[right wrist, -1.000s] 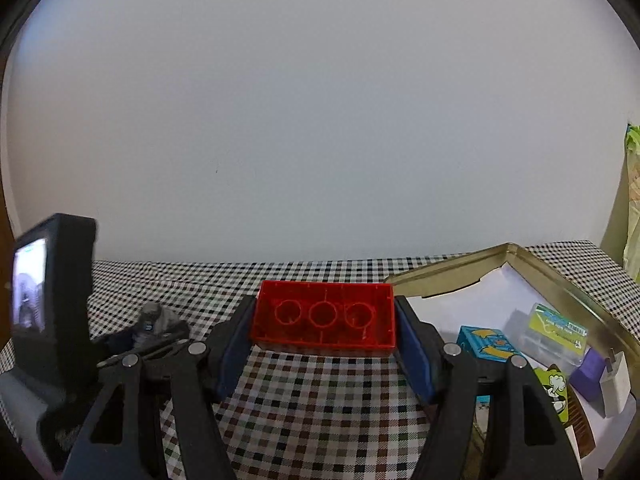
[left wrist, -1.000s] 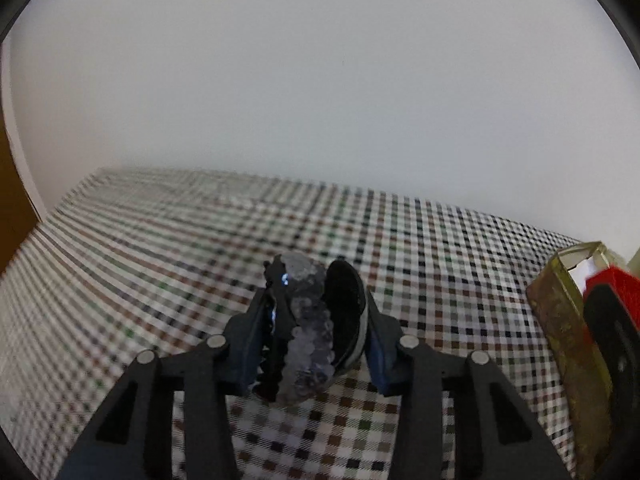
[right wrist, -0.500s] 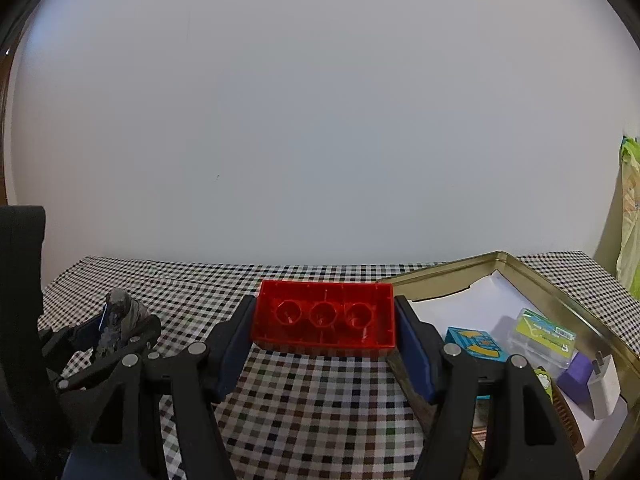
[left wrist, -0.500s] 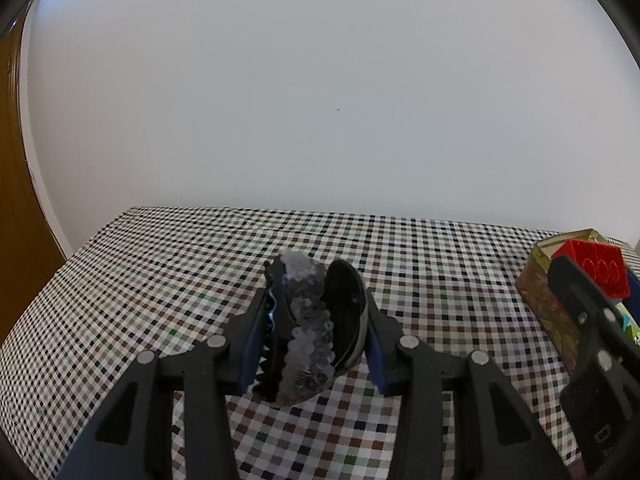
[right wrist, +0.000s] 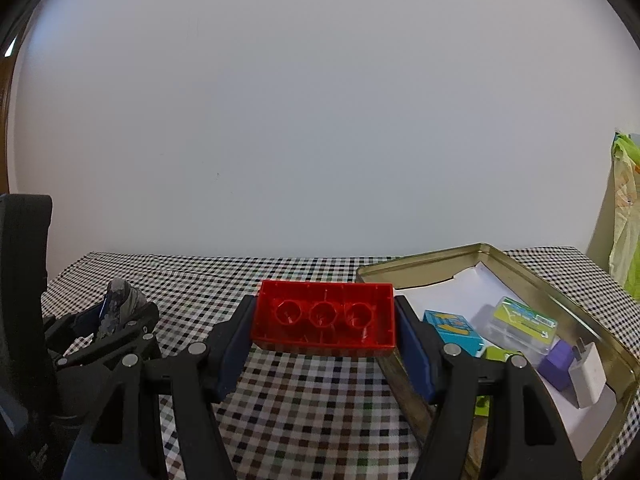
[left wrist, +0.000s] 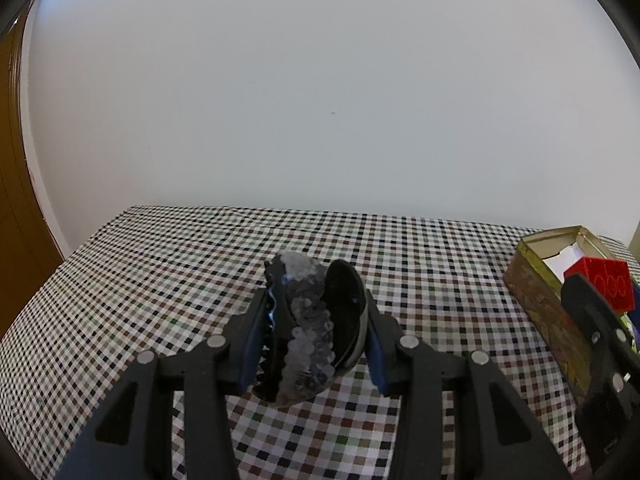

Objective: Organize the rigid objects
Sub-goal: 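Carry the grey toy and red brick over the gold tray with both grippers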

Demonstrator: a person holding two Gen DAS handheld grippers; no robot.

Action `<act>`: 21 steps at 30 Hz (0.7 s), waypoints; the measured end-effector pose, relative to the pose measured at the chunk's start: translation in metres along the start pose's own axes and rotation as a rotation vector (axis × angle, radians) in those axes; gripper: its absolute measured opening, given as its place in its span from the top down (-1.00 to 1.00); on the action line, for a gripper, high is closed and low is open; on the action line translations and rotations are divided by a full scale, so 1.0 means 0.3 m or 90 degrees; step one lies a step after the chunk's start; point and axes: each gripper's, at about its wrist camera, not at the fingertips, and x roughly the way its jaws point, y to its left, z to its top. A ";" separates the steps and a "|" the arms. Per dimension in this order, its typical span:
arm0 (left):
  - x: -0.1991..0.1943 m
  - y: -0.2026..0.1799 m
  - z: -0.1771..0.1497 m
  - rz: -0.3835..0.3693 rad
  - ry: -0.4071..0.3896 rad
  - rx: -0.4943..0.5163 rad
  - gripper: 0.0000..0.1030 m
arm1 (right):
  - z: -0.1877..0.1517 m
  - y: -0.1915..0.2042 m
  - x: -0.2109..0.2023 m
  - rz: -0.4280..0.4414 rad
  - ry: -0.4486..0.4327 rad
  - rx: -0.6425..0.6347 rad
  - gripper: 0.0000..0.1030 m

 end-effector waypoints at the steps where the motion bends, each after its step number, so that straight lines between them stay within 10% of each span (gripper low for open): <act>1: -0.008 0.002 -0.002 -0.002 0.000 0.000 0.18 | -0.003 -0.002 -0.004 -0.002 -0.001 -0.002 -0.34; 21: -0.112 -0.014 -0.045 -0.002 -0.025 -0.010 0.18 | -0.059 -0.097 -0.036 -0.010 -0.017 -0.013 -0.34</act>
